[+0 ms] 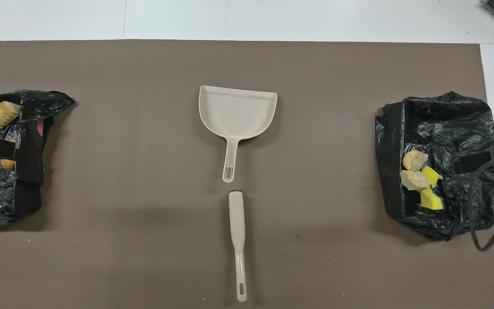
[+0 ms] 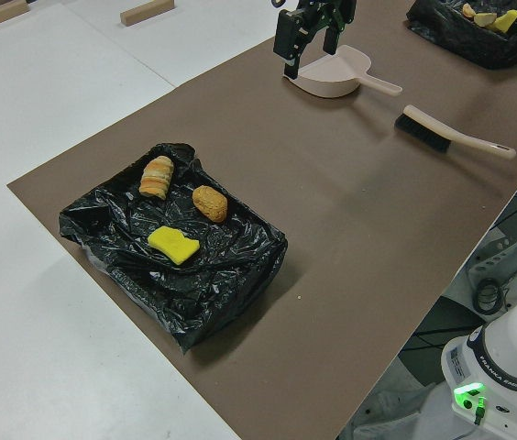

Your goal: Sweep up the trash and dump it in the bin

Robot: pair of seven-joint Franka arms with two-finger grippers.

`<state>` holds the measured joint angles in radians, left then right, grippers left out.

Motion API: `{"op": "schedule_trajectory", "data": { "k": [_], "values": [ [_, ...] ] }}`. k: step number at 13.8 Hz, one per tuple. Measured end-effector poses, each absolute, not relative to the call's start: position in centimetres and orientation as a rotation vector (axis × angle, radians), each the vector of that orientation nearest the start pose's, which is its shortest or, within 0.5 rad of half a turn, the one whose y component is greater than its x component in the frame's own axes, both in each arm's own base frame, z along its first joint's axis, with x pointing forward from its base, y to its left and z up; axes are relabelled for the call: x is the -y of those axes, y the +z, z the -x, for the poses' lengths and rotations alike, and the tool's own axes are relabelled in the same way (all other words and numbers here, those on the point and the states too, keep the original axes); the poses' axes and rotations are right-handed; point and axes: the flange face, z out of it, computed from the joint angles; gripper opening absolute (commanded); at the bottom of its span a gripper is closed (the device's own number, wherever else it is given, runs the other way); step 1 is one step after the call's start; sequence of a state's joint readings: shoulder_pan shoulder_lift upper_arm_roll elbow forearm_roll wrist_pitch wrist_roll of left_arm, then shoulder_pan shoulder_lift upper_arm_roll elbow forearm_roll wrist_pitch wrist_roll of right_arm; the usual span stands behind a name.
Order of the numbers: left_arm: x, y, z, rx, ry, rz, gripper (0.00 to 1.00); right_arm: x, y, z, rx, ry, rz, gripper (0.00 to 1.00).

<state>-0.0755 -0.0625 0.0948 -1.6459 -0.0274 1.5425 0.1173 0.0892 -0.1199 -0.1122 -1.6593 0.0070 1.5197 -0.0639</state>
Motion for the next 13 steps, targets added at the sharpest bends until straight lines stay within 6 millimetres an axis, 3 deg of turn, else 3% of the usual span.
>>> {"op": "schedule_trajectory", "data": {
  "k": [13],
  "values": [
    [-0.78,62.04,-52.96,-0.161,0.08,3.172,1.0,1.47,64.2,-51.12,0.066,0.031,3.12,1.0]
  ]
}}
